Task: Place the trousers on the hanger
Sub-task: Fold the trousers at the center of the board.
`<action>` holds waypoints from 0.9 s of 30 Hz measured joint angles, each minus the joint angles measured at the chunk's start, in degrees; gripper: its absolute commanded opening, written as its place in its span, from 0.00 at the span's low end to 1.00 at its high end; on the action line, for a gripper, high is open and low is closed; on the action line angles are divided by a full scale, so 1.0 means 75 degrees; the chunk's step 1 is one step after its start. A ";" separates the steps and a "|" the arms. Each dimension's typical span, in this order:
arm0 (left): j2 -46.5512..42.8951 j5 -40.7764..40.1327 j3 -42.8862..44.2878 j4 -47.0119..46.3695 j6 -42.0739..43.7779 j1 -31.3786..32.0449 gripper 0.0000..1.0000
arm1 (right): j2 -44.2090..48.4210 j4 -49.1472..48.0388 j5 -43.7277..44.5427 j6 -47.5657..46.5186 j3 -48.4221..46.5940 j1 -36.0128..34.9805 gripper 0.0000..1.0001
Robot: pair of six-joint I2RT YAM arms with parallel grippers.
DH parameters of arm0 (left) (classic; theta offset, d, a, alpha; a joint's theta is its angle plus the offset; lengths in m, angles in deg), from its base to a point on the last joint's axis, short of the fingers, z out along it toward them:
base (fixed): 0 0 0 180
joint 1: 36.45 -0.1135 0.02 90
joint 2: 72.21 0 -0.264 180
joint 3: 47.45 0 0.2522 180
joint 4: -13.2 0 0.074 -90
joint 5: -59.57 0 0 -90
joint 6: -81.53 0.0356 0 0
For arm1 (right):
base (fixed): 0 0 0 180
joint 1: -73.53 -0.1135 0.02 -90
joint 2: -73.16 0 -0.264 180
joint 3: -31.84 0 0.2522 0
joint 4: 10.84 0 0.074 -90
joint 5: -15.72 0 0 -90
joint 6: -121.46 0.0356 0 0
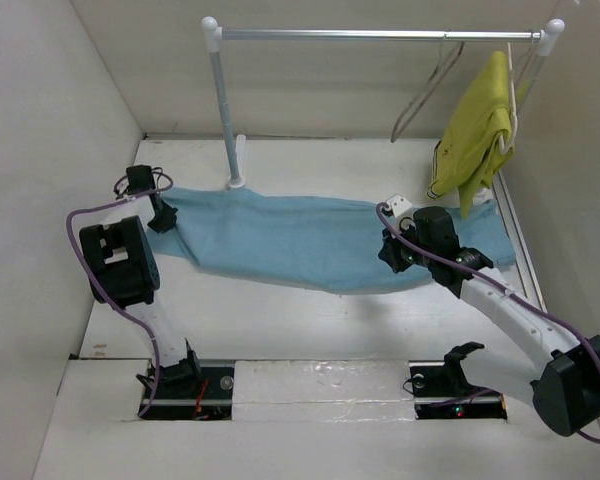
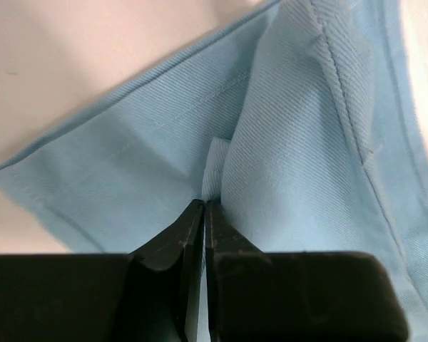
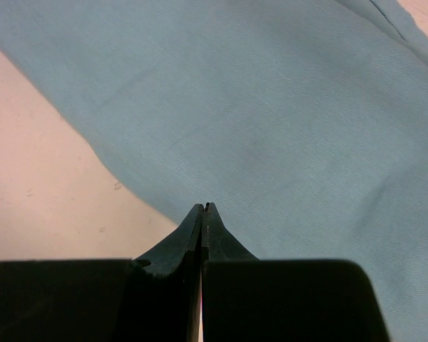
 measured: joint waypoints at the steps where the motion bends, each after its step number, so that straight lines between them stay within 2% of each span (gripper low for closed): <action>1: -0.0108 -0.0102 0.0000 0.0052 -0.0003 0.0009 0.00 | 0.0003 0.0000 0.0000 -0.0003 -0.0003 0.0000 0.00; 5: -0.0868 -0.0702 -0.0032 0.0224 -0.0041 0.0015 0.00 | 0.0000 -0.0003 -0.0003 -0.0032 -0.0012 0.0000 0.00; 6: -0.1553 -0.0804 -0.0122 0.0262 -0.0061 -0.0038 0.00 | -0.0017 -0.0003 -0.0006 -0.0058 -0.0035 0.0000 0.00; 10: -0.2471 -0.1183 -0.0737 0.0003 -0.0187 -0.0391 0.00 | -0.0149 -0.0012 -0.0111 -0.0187 -0.0038 0.0023 0.00; 18: -0.1970 -0.1580 -0.1894 0.0221 -0.0667 -0.1416 0.00 | -0.0318 0.0023 -0.0399 -0.0469 -0.0038 0.0254 0.00; 19: -0.1944 -0.1530 -0.2022 0.0265 -0.0714 -0.1582 0.04 | -0.0318 0.0047 -0.0423 -0.0507 -0.0041 0.0297 0.02; 20: -0.1941 -0.1498 -0.2122 0.0289 -0.0746 -0.1711 0.22 | -0.0315 0.0079 -0.0443 -0.0545 -0.0041 0.0332 0.11; 22: -0.1958 -0.1463 -0.2206 0.0300 -0.0758 -0.1923 0.39 | -0.0274 0.0157 -0.0463 -0.0603 -0.0041 0.0396 0.23; 23: -0.1973 -0.1411 -0.2206 0.0280 -0.0764 -0.2005 0.51 | -0.0227 0.0227 -0.0466 -0.0638 -0.0041 0.0431 0.37; 26: -0.2139 -0.1137 -0.2206 0.0154 -0.0796 -0.2046 0.68 | -0.0009 0.0525 -0.0423 -0.0737 -0.0050 0.0548 0.56; 27: -0.2244 -0.1014 -0.2215 0.0111 -0.0781 -0.2011 0.69 | 0.0082 0.0647 -0.0414 -0.0758 -0.0050 0.0612 0.58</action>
